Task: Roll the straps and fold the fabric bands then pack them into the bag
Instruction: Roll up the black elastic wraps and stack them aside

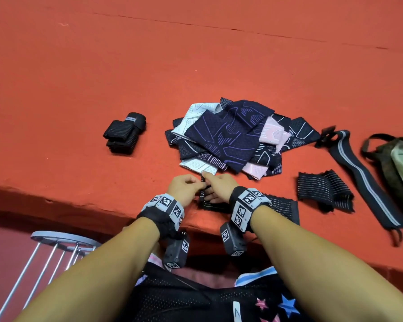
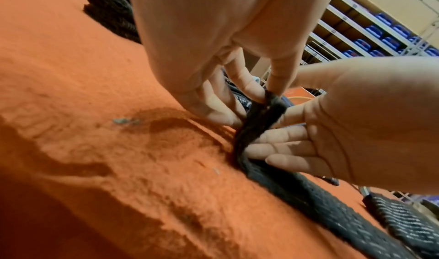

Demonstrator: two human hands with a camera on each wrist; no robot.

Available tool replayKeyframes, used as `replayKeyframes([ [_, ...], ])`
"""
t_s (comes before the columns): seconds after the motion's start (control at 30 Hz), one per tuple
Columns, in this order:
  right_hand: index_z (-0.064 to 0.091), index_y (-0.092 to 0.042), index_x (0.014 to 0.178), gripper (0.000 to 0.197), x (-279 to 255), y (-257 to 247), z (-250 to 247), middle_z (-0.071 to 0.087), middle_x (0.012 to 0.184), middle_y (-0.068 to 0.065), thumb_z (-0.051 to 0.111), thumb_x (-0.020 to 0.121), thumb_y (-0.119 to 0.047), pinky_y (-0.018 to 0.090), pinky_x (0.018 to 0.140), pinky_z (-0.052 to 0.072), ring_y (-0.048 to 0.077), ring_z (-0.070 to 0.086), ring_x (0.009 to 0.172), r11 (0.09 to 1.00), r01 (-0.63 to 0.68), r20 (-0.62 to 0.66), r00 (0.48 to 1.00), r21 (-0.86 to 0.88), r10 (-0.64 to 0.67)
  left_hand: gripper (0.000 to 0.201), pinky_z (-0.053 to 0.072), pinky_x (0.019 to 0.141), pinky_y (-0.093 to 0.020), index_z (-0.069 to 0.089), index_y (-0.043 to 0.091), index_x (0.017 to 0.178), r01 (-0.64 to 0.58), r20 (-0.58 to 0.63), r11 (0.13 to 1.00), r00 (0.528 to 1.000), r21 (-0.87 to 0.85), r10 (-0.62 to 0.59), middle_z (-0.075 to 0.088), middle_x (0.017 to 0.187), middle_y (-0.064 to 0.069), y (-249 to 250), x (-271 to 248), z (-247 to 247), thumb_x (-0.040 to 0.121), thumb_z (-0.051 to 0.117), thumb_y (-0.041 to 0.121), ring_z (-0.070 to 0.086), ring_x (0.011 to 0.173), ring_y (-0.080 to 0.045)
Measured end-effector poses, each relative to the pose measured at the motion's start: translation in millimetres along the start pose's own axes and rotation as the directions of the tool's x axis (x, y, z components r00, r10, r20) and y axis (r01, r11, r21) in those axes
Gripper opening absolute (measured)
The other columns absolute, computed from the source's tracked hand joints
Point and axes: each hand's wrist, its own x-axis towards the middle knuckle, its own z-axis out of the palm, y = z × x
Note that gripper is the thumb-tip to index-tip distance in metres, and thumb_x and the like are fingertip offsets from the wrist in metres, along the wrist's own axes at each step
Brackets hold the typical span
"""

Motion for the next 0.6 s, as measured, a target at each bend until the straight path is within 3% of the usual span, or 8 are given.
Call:
replayKeyframes([
  [0.13,0.067,-0.006,0.086,0.023,2.4,3.7,2.7,0.065,0.079,0.01,0.063,0.093,-0.028,0.042,0.07,0.06,0.025,0.066,0.071,0.999,-0.011,-0.051,0.999,0.051,0.013,0.007,0.053,0.069,-0.021,0.077,0.01,0.087,0.041,0.087,0.995,0.996,-0.09,-0.033,0.075,0.088,-0.004,3.5,-6.2,-2.9,0.089,0.071,0.011,0.069,0.084,-0.013],
  [0.2,0.067,-0.005,0.09,0.016,3.7,8.9,-0.4,0.064,0.081,0.012,0.057,0.094,-0.017,0.038,0.063,0.059,0.025,0.064,0.07,0.999,-0.016,-0.087,0.996,0.04,0.019,0.011,0.053,0.075,-0.023,0.077,0.011,0.094,0.07,0.084,0.993,0.994,-0.091,-0.062,0.077,0.097,-0.005,1.7,-5.3,-3.0,0.092,0.067,0.013,0.071,0.091,-0.013],
  [0.23,0.066,-0.007,0.088,0.016,3.8,10.9,-3.2,0.065,0.082,0.013,0.054,0.095,-0.015,0.037,0.063,0.058,0.027,0.065,0.071,1.0,-0.006,-0.109,0.994,-0.003,0.006,0.01,0.054,0.074,-0.024,0.076,0.013,0.092,0.075,0.064,0.993,0.996,-0.09,-0.07,0.076,0.097,-0.005,0.1,-4.3,-2.4,0.092,0.066,0.012,0.071,0.09,-0.014],
  [0.37,0.068,-0.011,0.079,0.02,2.8,17.3,-18.8,0.074,0.093,0.018,0.055,0.093,-0.019,0.044,0.083,0.057,0.036,0.07,0.091,0.965,0.03,-0.158,0.985,-0.261,-0.073,0.009,0.053,0.06,-0.026,0.07,0.016,0.094,0.121,-0.04,0.993,0.992,-0.01,-0.121,0.075,0.088,-0.006,-4.8,-0.6,3.1,0.088,0.07,0.008,0.072,0.073,-0.014],
  [0.5,0.072,-0.016,0.089,0.016,2.7,26.0,-31.7,0.074,0.093,0.007,0.061,0.091,-0.027,0.036,0.081,0.056,0.027,0.069,0.088,0.892,0.035,-0.202,0.969,-0.451,-0.14,0.009,0.054,0.054,-0.025,0.071,0.013,0.095,0.157,-0.049,0.987,0.987,0.04,-0.155,0.075,0.079,-0.003,2.2,-0.4,14.6,0.087,0.074,0.013,0.071,0.063,-0.012],
  [0.6,0.07,-0.016,0.097,0.016,4.7,34.8,-34.4,0.072,0.096,0.004,0.067,0.089,-0.03,0.032,0.079,0.054,0.023,0.067,0.087,0.838,0.033,-0.22,0.959,-0.545,-0.181,0.008,0.058,0.059,-0.029,0.073,0.014,0.088,0.166,-0.071,0.983,0.984,0.075,-0.161,0.074,0.072,-0.002,5.1,-1.9,22.7,0.084,0.078,0.018,0.069,0.06,-0.012],
])
